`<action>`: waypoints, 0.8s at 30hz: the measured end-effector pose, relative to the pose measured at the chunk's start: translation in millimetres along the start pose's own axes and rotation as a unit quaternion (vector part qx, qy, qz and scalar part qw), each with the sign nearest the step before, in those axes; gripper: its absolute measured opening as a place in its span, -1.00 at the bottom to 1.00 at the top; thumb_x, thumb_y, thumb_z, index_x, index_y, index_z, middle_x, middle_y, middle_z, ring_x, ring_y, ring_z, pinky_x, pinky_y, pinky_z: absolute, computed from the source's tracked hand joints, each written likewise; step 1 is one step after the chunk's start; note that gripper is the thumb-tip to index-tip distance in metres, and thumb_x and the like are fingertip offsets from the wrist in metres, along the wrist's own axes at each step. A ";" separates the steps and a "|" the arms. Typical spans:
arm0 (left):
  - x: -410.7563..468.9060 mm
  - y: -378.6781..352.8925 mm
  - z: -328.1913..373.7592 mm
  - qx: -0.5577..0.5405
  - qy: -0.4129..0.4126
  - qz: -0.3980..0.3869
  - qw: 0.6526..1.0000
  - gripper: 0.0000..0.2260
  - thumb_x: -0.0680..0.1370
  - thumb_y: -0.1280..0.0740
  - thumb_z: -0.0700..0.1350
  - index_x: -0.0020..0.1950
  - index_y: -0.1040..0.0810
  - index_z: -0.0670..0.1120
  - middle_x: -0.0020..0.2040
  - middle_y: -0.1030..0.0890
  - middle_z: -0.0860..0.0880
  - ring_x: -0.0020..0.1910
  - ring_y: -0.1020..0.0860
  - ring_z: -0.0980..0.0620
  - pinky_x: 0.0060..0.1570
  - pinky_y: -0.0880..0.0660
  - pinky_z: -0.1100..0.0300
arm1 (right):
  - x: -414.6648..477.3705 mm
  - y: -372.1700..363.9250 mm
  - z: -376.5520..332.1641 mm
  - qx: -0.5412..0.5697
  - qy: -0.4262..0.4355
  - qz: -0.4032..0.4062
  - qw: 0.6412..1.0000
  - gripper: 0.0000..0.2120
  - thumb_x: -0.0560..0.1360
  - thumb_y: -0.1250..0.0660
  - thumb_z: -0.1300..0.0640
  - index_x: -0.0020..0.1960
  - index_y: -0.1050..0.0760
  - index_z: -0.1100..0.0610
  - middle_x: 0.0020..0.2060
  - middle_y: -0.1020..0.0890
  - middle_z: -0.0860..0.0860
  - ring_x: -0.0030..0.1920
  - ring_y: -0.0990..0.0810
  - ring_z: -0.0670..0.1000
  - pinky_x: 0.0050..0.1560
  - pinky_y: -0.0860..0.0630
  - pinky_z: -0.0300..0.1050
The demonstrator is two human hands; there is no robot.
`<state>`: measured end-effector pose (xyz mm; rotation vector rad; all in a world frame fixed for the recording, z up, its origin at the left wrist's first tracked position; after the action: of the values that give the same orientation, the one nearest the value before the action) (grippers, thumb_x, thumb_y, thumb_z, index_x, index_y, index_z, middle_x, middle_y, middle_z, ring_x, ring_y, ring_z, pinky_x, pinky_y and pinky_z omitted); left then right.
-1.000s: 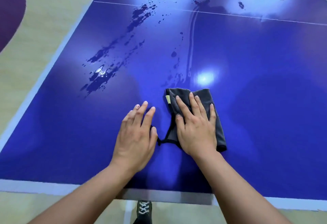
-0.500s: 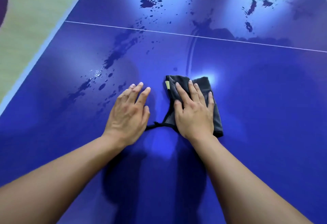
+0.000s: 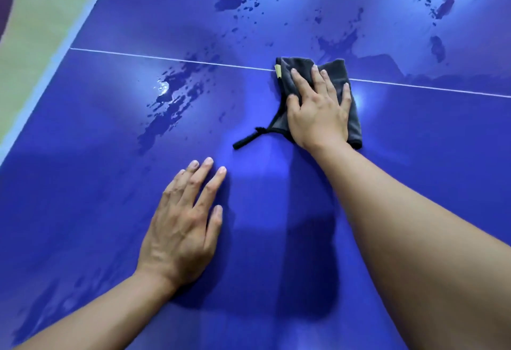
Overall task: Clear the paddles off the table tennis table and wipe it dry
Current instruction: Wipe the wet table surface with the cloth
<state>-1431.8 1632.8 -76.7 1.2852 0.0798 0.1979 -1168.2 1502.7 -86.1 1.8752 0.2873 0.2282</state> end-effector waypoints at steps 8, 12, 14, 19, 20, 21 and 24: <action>1.7 -0.2 0.4 0.002 0.001 0.005 1.000 -0.50 0.64 -0.07 -0.03 0.59 -0.28 -0.10 0.60 -0.25 -0.07 0.59 -0.19 -0.09 0.55 -0.15 -0.08 | 39.0 -3.7 -6.2 0.001 0.003 -0.008 1.000 -0.44 0.60 0.03 -0.11 0.61 -0.15 -0.24 0.65 -0.09 -0.04 0.64 0.03 -0.08 0.60 0.28 0.18; 2.8 0.5 -2.3 -0.011 0.016 0.000 1.000 -0.48 0.64 -0.06 -0.03 0.59 -0.25 -0.16 0.60 -0.24 -0.09 0.60 -0.18 -0.08 0.56 -0.13 -0.06 | 35.2 -2.2 -10.6 -0.012 0.013 -0.025 1.000 -0.44 0.62 0.05 -0.08 0.62 -0.12 -0.22 0.66 -0.06 0.00 0.64 0.06 -0.06 0.59 0.28 0.21; 2.3 0.4 -2.3 -0.012 0.020 -0.003 1.000 -0.48 0.64 -0.06 -0.03 0.59 -0.23 -0.17 0.61 -0.22 -0.11 0.59 -0.18 -0.08 0.57 -0.11 -0.05 | 19.9 -4.1 -18.6 -0.018 0.037 -0.037 0.998 -0.46 0.63 0.04 -0.08 0.62 -0.11 -0.23 0.66 -0.04 -0.01 0.64 0.07 -0.06 0.59 0.28 0.21; 6.5 2.7 -0.6 -0.021 0.014 0.003 1.000 -0.50 0.67 -0.09 -0.09 0.60 -0.18 -0.21 0.61 -0.19 -0.17 0.58 -0.19 -0.14 0.58 -0.06 -0.02 | -56.6 -7.2 -46.2 -0.026 0.088 -0.052 0.994 -0.48 0.66 0.02 -0.08 0.63 -0.10 -0.22 0.66 -0.03 -0.05 0.64 0.07 -0.08 0.60 0.25 0.21; 4.7 3.6 -0.4 -0.028 0.017 0.005 0.999 -0.51 0.68 -0.10 -0.10 0.60 -0.17 -0.21 0.61 -0.18 -0.17 0.58 -0.18 -0.14 0.58 -0.05 0.00 | -77.6 -8.0 -51.2 -0.026 0.093 -0.050 0.994 -0.48 0.66 0.02 -0.08 0.62 -0.11 -0.22 0.66 -0.04 -0.05 0.64 0.06 -0.08 0.60 0.24 0.21; 3.4 5.3 0.2 -0.039 0.021 0.009 0.999 -0.51 0.68 -0.11 -0.11 0.60 -0.17 -0.21 0.61 -0.18 -0.17 0.58 -0.18 -0.14 0.57 -0.05 0.01 | -99.3 -8.7 -55.6 -0.025 0.096 -0.047 0.994 -0.48 0.66 0.01 -0.07 0.62 -0.11 -0.21 0.66 -0.05 -0.04 0.64 0.05 -0.07 0.60 0.23 0.21; -2.8 18.5 5.7 -0.074 0.022 0.039 0.996 -0.55 0.68 -0.10 -0.14 0.57 -0.24 -0.21 0.56 -0.26 -0.16 0.53 -0.25 -0.13 0.54 -0.11 0.05 | -168.0 -10.3 -65.8 -0.025 0.099 -0.044 0.994 -0.48 0.66 0.01 -0.07 0.63 -0.11 -0.21 0.66 -0.07 -0.04 0.64 0.03 -0.07 0.60 0.21 0.22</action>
<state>-1435.5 1631.8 -57.5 1.1382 0.0510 0.2933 -1348.4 1513.2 -77.7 1.7892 0.4943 0.3601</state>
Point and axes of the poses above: each hand's wrist, its own x-axis towards the middle knuckle, its own y-axis out of the back of the hand, z = x × y, the point moved 5 cm from there along x, towards the middle knuckle
